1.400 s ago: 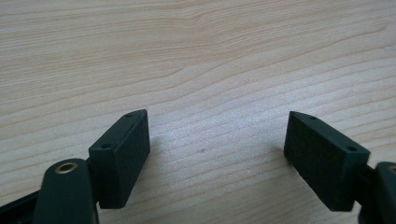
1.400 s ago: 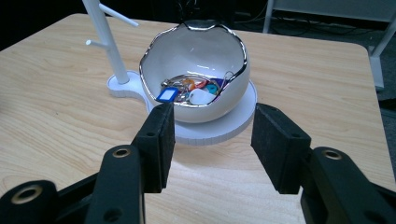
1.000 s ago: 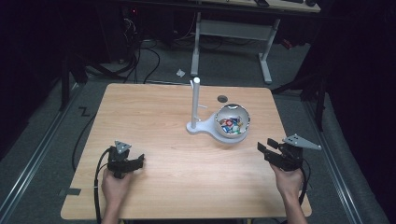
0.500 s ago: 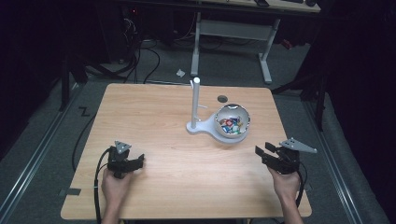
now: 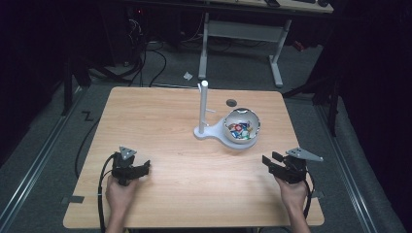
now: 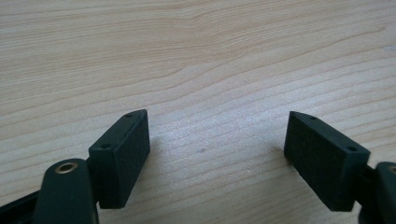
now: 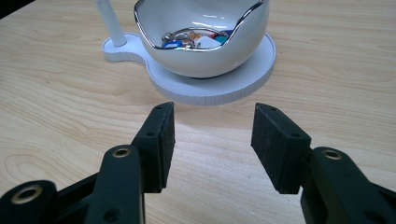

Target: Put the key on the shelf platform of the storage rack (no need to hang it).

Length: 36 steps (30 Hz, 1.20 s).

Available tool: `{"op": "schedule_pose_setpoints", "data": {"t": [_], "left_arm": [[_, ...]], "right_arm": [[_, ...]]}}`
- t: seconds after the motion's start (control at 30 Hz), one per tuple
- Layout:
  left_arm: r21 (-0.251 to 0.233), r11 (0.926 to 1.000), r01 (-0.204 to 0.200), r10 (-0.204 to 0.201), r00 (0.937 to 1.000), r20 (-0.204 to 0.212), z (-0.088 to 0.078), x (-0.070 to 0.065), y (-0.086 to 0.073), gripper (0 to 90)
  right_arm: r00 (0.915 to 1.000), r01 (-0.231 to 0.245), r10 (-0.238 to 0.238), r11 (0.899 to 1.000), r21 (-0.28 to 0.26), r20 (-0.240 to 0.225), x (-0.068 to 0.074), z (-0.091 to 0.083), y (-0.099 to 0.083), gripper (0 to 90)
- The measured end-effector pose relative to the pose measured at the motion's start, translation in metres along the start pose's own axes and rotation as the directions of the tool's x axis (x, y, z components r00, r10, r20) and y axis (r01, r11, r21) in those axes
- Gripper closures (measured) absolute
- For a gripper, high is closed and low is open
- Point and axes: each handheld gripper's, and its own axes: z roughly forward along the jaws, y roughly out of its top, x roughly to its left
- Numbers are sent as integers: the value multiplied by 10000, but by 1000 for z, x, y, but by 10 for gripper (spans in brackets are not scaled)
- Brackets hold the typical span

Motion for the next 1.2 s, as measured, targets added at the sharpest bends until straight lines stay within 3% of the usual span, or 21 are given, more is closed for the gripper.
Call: {"op": "schedule_pose_setpoints", "data": {"t": [0.67, 1.2], "left_arm": [[-1, 10000, -2, 2, 10000, 2, 0, 0, 0, 229], [-1, 10000, -3, 3, 10000, 0, 0, 0, 0, 229]], "right_arm": [[9999, 13, -19, 9992, 398, 145, 2, 17, -7, 504], [9984, 50, -95, 9968, 796, 560, -3, 33, -17, 507]]}}
